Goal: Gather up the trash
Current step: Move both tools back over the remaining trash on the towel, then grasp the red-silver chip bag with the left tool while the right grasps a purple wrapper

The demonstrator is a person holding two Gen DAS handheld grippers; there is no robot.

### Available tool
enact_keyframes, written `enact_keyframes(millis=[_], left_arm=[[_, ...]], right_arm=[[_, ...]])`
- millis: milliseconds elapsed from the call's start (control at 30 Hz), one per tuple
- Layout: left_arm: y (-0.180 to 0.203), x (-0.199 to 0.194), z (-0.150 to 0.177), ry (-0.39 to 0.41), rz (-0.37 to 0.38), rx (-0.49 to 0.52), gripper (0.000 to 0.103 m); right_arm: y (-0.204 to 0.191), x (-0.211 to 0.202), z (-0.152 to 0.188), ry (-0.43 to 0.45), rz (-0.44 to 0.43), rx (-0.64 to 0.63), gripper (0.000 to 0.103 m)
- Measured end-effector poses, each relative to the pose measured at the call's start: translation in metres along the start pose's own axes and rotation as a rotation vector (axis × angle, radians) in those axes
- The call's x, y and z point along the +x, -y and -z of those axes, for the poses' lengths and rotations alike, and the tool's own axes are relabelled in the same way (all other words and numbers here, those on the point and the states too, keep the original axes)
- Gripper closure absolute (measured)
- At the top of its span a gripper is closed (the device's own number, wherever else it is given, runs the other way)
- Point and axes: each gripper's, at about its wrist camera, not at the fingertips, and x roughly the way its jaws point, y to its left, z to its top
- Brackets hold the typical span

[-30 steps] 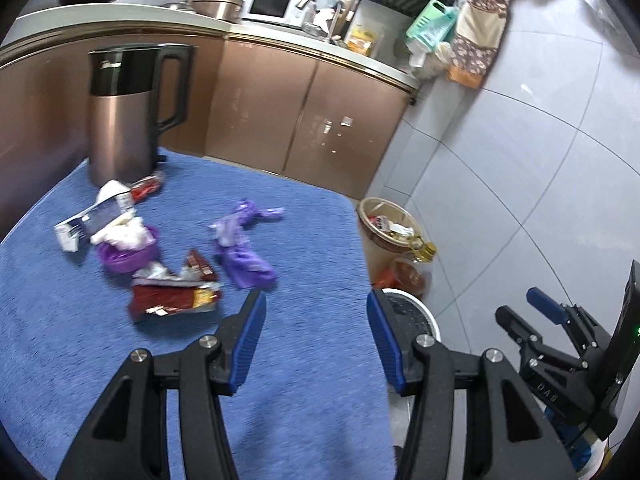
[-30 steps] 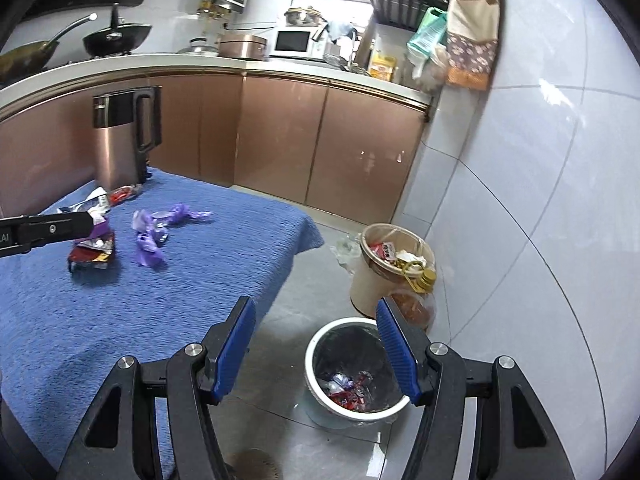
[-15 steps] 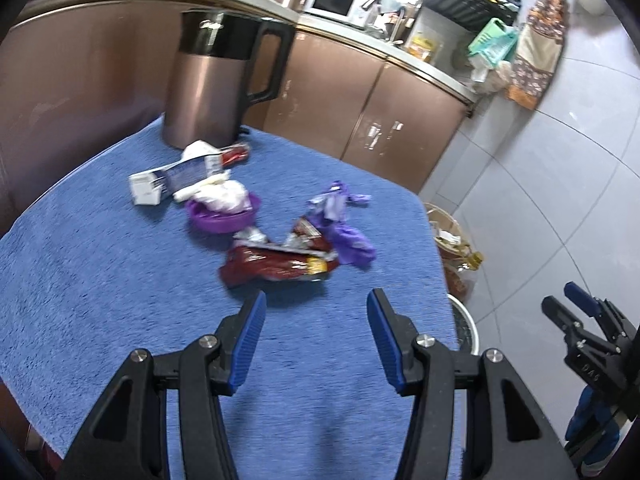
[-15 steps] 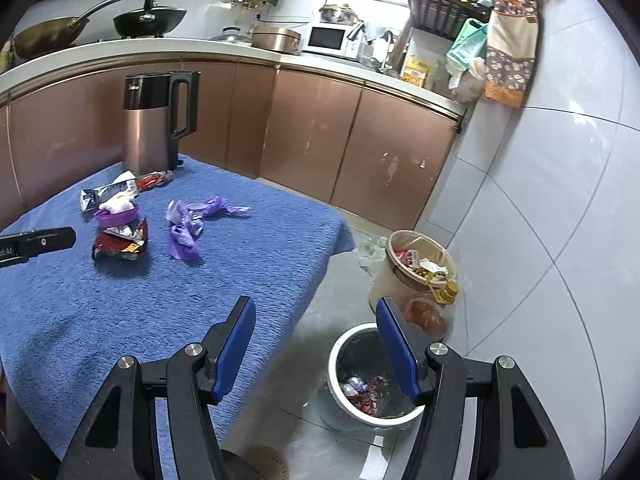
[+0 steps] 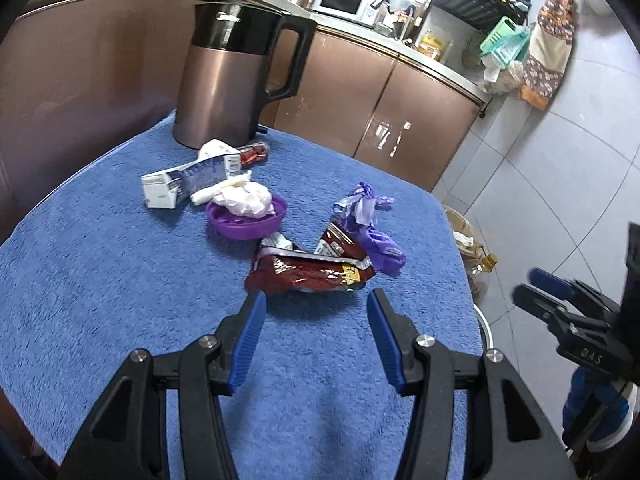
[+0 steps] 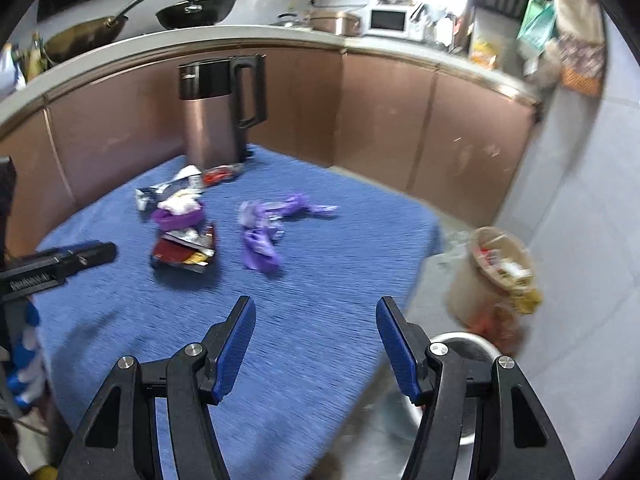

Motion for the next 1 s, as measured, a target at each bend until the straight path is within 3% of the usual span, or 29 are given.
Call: enact_keyframes(millis=[133, 400, 567, 767, 867, 900, 967, 1000], left_arm=[[0.012, 0.019, -0.006, -0.007, -0.022, 0.106, 0.052], [0.031, 0.070, -0.025, -0.089, 0.025, 0.368, 0.052], [0.034, 0.108, -0.022, -0.178, 0.037, 0.454, 0.052], [0.033, 0.120, -0.010, -0.183, 0.026, 0.455, 0.054], [0.035, 0.121, -0.002, -0.201, 0.026, 0.456, 0.078], [0.036, 0.121, 0.001, -0.198, 0.023, 0.458, 0.079], [0.039, 0.119, 0.002, -0.205, 0.030, 0.447, 0.091], [0.039, 0.119, 0.003, -0.222, 0.053, 0.424, 0.103]], right_arm=[[-0.002, 0.034, -0.009, -0.034, -0.066, -0.005, 0.046], [0.002, 0.099, -0.033, -0.082, -0.191, 0.000, 0.050], [0.003, 0.138, -0.042, -0.125, -0.242, -0.003, 0.053], [0.007, 0.167, -0.043, -0.165, -0.276, 0.008, 0.068], [0.008, 0.172, -0.040, -0.176, -0.284, 0.006, 0.080], [0.007, 0.174, -0.038, -0.180, -0.286, 0.005, 0.084], [0.006, 0.174, -0.035, -0.181, -0.288, 0.000, 0.095], [0.006, 0.173, -0.033, -0.179, -0.287, 0.001, 0.095]])
